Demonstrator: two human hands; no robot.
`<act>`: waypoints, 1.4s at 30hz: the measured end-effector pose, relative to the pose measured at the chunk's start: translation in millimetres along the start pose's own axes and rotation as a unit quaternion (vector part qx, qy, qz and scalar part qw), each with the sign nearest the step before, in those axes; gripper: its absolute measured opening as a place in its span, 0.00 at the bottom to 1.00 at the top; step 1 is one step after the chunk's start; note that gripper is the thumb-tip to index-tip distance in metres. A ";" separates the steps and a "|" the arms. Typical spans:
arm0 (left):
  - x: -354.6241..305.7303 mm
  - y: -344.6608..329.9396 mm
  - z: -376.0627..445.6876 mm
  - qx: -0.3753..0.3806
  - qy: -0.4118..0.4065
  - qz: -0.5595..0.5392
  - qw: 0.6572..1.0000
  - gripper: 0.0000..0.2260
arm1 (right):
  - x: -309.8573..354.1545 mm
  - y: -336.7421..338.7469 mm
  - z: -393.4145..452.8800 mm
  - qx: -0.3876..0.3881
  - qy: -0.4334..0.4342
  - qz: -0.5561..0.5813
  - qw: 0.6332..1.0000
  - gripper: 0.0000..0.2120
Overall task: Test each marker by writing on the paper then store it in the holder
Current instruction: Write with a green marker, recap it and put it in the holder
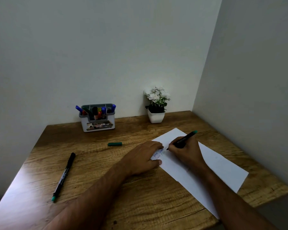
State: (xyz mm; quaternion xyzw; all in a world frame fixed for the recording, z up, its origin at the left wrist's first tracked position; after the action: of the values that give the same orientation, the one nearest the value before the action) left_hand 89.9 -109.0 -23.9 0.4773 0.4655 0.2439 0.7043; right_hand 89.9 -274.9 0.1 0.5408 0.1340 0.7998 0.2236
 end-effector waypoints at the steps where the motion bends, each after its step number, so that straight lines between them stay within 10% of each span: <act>1: -0.2 0.2 0.2 -0.001 0.000 0.000 1.000 0.27 | -0.1 0.0 0.1 0.000 0.001 -0.001 1.000 0.06; 42: 2.0 -2.0 -0.3 0.013 -0.001 -0.009 1.000 0.28 | -4.2 0.9 2.8 -0.020 -0.007 -0.025 0.999 0.03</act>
State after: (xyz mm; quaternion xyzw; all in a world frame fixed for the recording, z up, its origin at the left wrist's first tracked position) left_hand 90.4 -108.1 -26.6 0.4823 0.4724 0.2313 0.7005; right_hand 93.6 -277.9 -1.8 0.5380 0.1304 0.7927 0.2553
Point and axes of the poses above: each hand's wrist, its own z-axis towards the middle knuckle, its own y-axis out of the back of the hand, x = y × z, the point moved 8 cm from there along z, towards the middle knuckle, and after that the axes turned 9 degrees about y, right-handed, at the moved point
